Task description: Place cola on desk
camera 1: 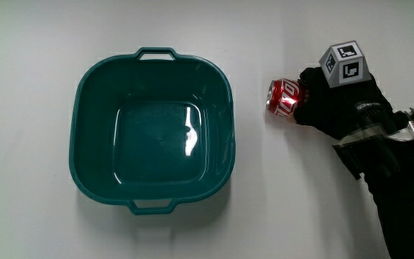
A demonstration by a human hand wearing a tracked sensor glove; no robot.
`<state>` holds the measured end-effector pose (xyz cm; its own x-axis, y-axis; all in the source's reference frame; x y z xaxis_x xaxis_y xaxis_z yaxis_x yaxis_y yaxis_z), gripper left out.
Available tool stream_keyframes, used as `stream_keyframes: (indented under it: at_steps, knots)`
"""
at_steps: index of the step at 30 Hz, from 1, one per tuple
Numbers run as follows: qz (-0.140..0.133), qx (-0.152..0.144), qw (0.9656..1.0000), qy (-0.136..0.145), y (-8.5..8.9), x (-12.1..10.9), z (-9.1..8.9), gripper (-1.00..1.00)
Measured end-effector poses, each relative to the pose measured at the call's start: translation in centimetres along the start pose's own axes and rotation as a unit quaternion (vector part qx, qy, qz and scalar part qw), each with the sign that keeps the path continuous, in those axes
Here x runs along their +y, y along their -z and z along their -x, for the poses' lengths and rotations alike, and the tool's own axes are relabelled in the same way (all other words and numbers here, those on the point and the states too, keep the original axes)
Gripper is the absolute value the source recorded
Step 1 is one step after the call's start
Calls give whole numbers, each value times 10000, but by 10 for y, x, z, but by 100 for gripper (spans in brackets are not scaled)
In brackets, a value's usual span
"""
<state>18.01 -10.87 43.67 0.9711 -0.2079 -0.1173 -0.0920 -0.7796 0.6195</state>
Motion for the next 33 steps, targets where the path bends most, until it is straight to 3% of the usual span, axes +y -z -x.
stream_keyframes:
  at_steps: [4, 11, 17, 19, 22, 24, 29, 32, 33]
  knots:
    - [-17, 51, 10000, 27, 2, 0, -2, -7]
    - [224, 228, 9995, 75, 11, 2, -8, -30]
    - [144, 204, 9997, 73, 4, -6, -9, -50]
    - [278, 281, 9992, 8, 4, -6, -9, -57]
    - [208, 212, 9995, 106, 4, -7, -11, -67]
    - [291, 286, 9992, 28, 4, -7, -12, -73]
    - [145, 233, 9996, 13, -6, -18, -10, -90]
    - [-21, 224, 9997, -132, -21, -33, -2, -100]
    - [-191, 117, 9996, -150, -26, -39, 1, -100]
